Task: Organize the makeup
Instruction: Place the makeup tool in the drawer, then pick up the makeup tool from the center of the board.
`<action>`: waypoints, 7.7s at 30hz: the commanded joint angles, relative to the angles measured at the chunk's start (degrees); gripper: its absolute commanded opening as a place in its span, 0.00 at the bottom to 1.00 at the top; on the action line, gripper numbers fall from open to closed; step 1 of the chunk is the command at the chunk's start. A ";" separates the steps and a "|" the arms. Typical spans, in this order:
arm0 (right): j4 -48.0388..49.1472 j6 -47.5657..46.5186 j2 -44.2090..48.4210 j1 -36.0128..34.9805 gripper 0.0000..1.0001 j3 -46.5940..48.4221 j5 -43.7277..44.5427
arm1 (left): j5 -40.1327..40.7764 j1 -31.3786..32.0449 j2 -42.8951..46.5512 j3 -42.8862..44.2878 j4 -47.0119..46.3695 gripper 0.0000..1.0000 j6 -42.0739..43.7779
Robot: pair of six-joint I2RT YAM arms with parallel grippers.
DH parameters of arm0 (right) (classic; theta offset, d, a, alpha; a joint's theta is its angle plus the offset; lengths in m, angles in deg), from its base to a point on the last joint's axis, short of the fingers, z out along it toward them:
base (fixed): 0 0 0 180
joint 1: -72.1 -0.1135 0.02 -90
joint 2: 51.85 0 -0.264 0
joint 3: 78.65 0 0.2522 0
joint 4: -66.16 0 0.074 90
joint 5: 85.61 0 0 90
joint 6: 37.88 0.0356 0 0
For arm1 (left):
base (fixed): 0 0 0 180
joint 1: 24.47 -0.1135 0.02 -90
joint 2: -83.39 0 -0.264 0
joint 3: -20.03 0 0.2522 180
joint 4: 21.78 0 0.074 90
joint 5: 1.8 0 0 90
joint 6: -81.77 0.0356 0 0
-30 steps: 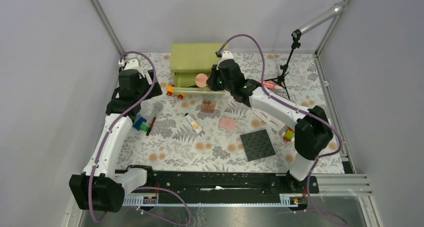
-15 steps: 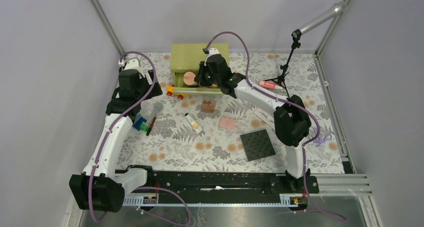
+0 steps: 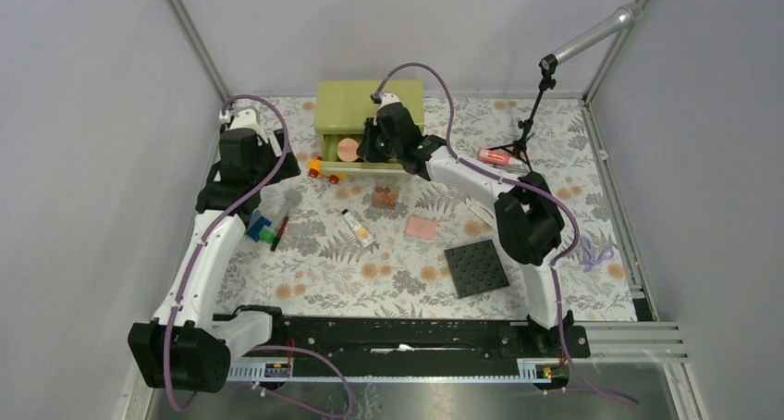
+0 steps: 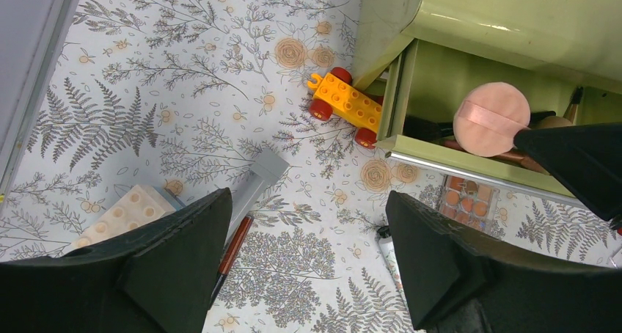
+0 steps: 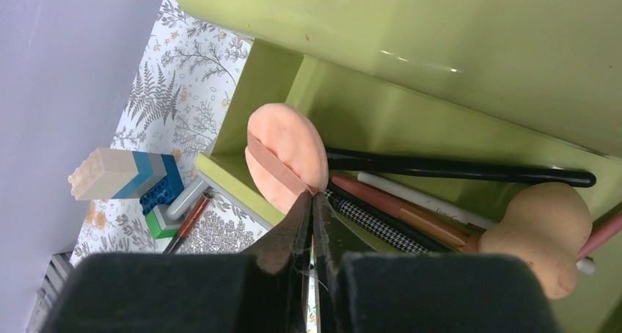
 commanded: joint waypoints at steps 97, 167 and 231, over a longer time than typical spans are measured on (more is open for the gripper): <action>-19.22 13.65 47.71 41.35 1.00 -46.99 29.12 | -10.09 1.45 -8.40 3.79 -5.59 0.99 -6.04; -19.75 14.33 40.35 66.45 0.93 -63.15 26.52 | -20.65 1.41 -13.07 3.51 -7.76 0.99 -9.63; -6.35 10.93 50.02 66.96 0.36 -68.75 20.02 | -20.16 1.50 -13.51 3.77 -7.69 0.99 -8.58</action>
